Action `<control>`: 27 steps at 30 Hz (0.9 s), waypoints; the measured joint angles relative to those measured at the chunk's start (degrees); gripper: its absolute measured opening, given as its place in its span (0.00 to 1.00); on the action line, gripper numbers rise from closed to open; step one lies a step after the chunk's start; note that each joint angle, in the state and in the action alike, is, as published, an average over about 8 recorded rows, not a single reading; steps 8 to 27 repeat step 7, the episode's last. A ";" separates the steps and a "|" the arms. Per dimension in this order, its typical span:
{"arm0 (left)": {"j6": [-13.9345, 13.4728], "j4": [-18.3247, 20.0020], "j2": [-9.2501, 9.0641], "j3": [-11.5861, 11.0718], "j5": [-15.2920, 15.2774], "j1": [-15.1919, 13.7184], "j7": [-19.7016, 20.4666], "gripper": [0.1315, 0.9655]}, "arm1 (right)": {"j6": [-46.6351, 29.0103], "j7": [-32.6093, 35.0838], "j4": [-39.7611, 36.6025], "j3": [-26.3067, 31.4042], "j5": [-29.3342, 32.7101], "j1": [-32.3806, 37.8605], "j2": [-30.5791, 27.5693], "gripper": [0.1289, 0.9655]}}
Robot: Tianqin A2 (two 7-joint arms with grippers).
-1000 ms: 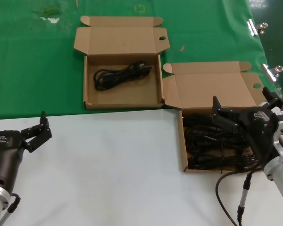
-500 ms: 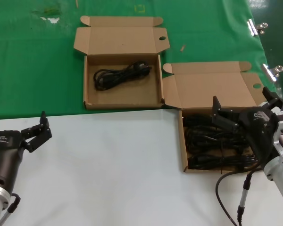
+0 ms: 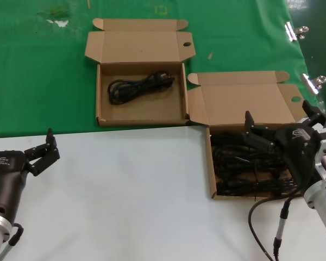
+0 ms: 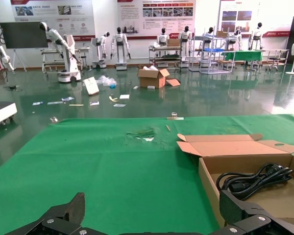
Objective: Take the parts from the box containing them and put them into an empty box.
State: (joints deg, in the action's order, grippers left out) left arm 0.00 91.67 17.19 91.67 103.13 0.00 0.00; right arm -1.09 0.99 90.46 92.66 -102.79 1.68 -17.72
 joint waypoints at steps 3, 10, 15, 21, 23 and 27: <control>0.00 0.00 0.00 0.00 0.00 0.00 0.00 1.00 | 0.00 0.00 0.00 0.00 0.00 0.00 0.00 1.00; 0.00 0.00 0.00 0.00 0.00 0.00 0.00 1.00 | 0.00 0.00 0.00 0.00 0.00 0.00 0.00 1.00; 0.00 0.00 0.00 0.00 0.00 0.00 0.00 1.00 | 0.00 0.00 0.00 0.00 0.00 0.00 0.00 1.00; 0.00 0.00 0.00 0.00 0.00 0.00 0.00 1.00 | 0.00 0.00 0.00 0.00 0.00 0.00 0.00 1.00; 0.00 0.00 0.00 0.00 0.00 0.00 0.00 1.00 | 0.00 0.00 0.00 0.00 0.00 0.00 0.00 1.00; 0.00 0.00 0.00 0.00 0.00 0.00 0.00 1.00 | 0.00 0.00 0.00 0.00 0.00 0.00 0.00 1.00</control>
